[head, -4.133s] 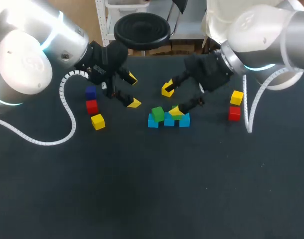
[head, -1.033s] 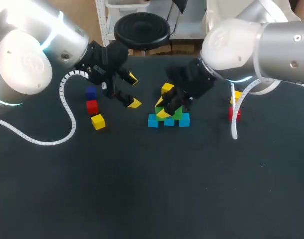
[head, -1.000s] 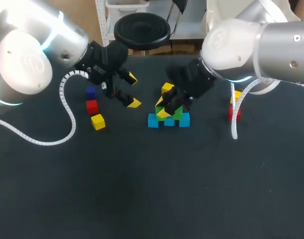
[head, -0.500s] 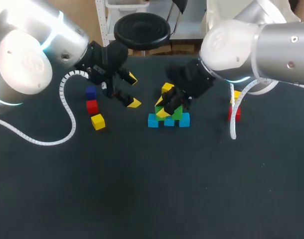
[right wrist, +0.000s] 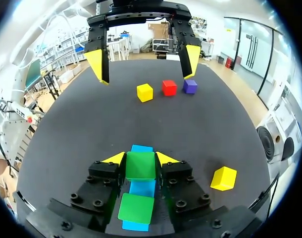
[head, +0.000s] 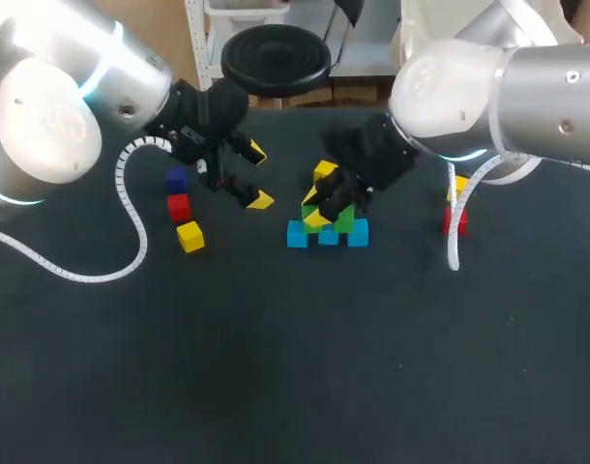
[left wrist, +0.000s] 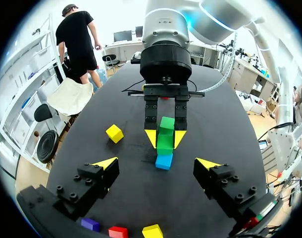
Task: Place the blue cubes, place green cubes on the blue cubes, place the yellow cubes on the green cubes, then place the red cubes on the yellow cubes, and place purple cube on the red cubes.
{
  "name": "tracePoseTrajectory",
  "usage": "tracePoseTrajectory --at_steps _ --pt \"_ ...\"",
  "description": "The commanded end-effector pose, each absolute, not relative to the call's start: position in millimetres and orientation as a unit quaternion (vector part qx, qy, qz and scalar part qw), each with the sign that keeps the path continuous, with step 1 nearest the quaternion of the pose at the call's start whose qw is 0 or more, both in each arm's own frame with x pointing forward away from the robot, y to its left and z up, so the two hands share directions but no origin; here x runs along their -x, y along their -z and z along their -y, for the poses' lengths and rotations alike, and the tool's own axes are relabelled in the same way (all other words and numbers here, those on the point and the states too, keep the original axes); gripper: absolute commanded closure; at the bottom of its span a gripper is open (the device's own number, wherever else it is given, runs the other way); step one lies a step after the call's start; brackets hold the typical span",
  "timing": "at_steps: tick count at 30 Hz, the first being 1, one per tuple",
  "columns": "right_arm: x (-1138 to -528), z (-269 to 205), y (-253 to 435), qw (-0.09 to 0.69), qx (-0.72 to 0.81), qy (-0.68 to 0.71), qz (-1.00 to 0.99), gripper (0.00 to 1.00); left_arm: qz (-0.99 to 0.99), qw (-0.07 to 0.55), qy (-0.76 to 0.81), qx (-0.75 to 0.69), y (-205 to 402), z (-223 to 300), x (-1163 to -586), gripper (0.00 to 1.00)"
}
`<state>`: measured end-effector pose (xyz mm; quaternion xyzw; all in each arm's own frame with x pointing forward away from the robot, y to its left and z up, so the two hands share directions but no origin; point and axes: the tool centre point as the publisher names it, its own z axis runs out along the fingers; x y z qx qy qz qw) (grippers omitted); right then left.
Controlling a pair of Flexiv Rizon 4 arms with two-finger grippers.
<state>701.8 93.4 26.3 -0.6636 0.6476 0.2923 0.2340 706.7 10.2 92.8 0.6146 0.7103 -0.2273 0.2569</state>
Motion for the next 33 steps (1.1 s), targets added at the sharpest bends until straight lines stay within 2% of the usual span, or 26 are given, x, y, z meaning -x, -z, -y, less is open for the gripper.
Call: tracePoseTrajectory --at_steps 1,23,24,25,26,27,28,33 --pt "-702.6 -93.4 -26.6 0.235 0.663 -0.292 -0.647 1.00 -0.709 0.260 0.229 -0.615 -91.9 -11.5 -706.0 0.00" --pt "-704.1 -92.1 -22.9 0.243 0.654 -0.296 -0.652 1.00 -0.709 0.260 0.229 -0.615 -91.9 -11.5 -706.0 0.00" --pt "-704.3 -92.2 -23.5 0.243 0.654 -0.296 -0.652 0.95 -0.709 0.260 0.229 -0.615 -91.9 -11.5 -706.0 0.00" --pt "-704.3 -92.3 -23.8 0.243 0.655 -0.295 -0.652 0.84 -0.709 0.260 0.229 -0.615 -91.9 -11.5 -706.0 0.00" --pt "-704.5 -92.6 -24.1 0.243 0.655 -0.296 -0.652 0.65 -0.709 0.260 0.229 -0.615 -91.9 -11.5 -706.0 0.00" --pt "-704.5 -92.8 -24.2 0.242 0.655 -0.297 -0.651 0.25 -0.709 0.260 0.229 -0.615 -91.9 -11.5 -706.0 0.00" --pt "-704.5 -92.8 -24.3 0.242 0.655 -0.298 -0.651 0.00 -0.709 0.260 0.229 -0.615 -91.9 -11.5 -706.0 0.00" --pt "-703.9 -89.3 -31.5 0.258 0.650 -0.298 -0.649 0.00 -0.709 0.260 0.229 -0.615 -91.9 -11.5 -706.0 0.00"
